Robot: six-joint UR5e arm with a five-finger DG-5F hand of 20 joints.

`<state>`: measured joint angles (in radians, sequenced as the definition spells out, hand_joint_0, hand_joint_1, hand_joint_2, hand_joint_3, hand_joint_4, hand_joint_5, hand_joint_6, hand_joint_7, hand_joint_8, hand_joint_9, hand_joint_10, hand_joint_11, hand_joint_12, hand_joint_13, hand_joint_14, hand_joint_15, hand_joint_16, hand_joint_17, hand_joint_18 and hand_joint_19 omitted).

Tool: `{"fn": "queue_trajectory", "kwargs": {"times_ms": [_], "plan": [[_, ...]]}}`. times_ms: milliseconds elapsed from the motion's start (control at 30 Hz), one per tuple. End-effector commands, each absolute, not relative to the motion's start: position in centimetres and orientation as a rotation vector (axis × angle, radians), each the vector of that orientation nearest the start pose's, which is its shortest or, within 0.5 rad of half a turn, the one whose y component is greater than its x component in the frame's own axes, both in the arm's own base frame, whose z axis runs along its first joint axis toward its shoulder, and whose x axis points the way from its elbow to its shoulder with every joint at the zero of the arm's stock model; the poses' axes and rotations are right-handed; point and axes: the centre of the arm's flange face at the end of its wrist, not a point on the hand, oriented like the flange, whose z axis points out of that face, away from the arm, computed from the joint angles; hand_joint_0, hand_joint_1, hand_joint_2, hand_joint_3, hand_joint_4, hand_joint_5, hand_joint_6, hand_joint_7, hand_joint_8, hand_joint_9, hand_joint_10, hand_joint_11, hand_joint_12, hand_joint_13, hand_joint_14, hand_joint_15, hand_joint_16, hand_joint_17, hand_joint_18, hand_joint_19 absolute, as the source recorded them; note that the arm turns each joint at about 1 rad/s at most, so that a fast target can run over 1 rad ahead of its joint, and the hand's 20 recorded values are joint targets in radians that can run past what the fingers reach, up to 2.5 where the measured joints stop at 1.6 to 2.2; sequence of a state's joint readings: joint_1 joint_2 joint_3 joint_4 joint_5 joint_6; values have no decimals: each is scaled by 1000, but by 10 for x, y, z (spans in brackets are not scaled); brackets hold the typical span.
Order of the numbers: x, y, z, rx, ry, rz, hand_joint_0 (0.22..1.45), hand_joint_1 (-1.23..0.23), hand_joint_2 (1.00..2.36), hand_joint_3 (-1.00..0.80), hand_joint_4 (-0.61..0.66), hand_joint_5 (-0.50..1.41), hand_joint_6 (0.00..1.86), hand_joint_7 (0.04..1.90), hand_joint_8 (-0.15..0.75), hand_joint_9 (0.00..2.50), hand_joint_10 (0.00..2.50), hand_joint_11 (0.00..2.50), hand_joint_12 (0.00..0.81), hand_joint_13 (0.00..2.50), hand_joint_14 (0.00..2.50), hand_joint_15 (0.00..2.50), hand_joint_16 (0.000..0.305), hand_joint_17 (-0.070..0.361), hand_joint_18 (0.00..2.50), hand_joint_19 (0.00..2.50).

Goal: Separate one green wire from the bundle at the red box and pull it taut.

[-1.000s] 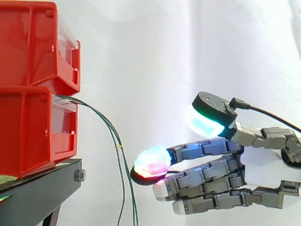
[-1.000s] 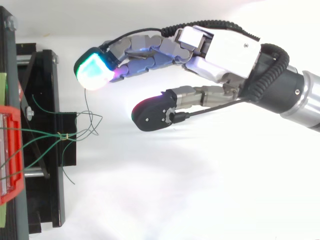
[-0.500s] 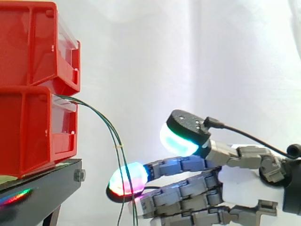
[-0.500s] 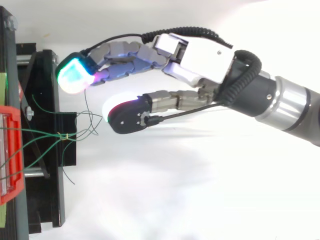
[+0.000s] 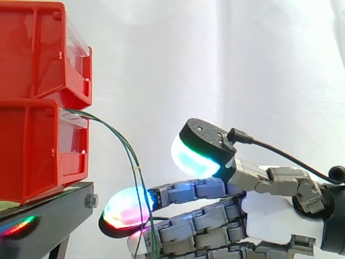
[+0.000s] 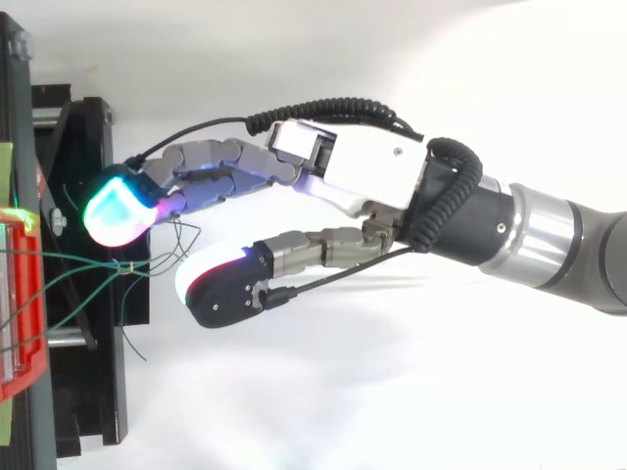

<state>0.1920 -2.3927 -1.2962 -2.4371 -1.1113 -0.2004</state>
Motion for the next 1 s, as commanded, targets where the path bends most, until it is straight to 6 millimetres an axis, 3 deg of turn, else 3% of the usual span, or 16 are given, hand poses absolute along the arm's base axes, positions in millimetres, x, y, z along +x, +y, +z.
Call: {"fn": "queue_trajectory", "kwargs": {"times_ms": [0,267,633,967], "plan": [[770,-24,163,1131,988,958,536,-588,1000,-500,234,-181,502,707,251,623,3,96,331,325,3,105,56,125,298,307],[771,-9,164,1137,969,953,563,-699,1000,-500,195,-147,502,727,224,672,4,93,316,375,4,119,51,115,361,326],[773,-7,168,1128,950,966,588,-712,1000,-500,221,-119,503,816,224,732,4,118,308,424,5,128,48,109,413,343],[772,-9,167,1155,937,995,615,-691,1001,-487,152,-92,504,1104,238,769,6,163,310,467,6,148,48,107,463,370]]}}
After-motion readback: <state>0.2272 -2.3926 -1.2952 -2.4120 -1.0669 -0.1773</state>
